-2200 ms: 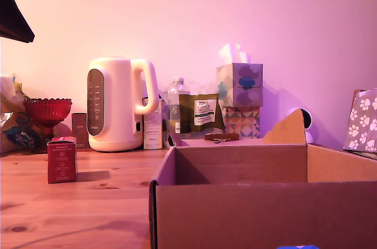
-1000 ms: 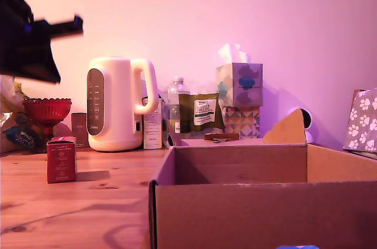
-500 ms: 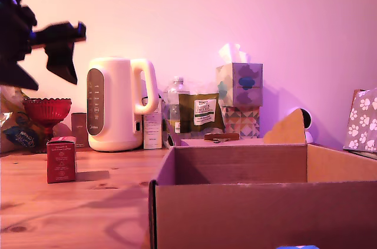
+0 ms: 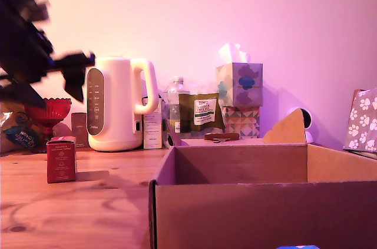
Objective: Pick the red carton of coffee filters and place it in the cardboard box
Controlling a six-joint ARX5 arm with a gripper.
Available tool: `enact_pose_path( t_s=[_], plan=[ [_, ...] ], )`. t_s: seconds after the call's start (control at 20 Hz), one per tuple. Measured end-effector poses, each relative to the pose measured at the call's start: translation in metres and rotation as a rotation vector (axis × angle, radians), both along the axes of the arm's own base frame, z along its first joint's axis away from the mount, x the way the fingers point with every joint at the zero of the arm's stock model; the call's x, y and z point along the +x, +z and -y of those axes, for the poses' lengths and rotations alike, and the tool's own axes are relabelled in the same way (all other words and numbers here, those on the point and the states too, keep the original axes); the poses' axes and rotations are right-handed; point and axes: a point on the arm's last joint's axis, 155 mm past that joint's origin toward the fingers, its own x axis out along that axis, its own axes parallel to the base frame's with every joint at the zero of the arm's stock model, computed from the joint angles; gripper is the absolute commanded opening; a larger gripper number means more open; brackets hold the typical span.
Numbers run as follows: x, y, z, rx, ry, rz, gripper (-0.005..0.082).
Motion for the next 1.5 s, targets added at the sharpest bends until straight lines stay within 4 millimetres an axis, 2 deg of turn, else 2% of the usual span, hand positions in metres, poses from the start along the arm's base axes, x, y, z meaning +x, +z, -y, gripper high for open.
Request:
enact_pose_path(
  t_s=[0.25, 0.4, 0.55, 0.6, 0.7, 0.8, 0.85, 1.0, 1.1, 1.2, 1.35, 1.5],
  plan=[
    [0.010, -0.046, 0.000, 0.021, -0.007, -0.144, 0.0608],
    [0.016, -0.053, 0.006, 0.008, -0.027, -0.160, 0.0605],
    [0.013, -0.068, 0.002, 0.019, -0.021, -0.208, 0.0587],
    [0.011, -0.077, -0.001, 0.025, -0.014, -0.237, 0.0548],
    [0.005, -0.093, -0.005, 0.039, -0.011, -0.289, 0.0416],
    [0.005, -0.093, -0.006, 0.050, -0.017, -0.288, 0.0239],
    [0.005, -0.093, -0.007, 0.065, -0.028, -0.289, 0.0190],
    [0.004, -0.092, -0.007, 0.090, -0.050, -0.311, 0.0182],
    [-0.005, -0.088, -0.008, 0.113, -0.076, -0.337, 0.0182],
    [-0.017, -0.066, -0.010, 0.163, -0.133, -0.337, 0.0182],
    [-0.040, -0.010, -0.004, 0.169, -0.223, -0.275, 0.0182],
    [-0.048, 0.041, 0.005, 0.155, -0.279, -0.151, 0.0182]
  ],
)
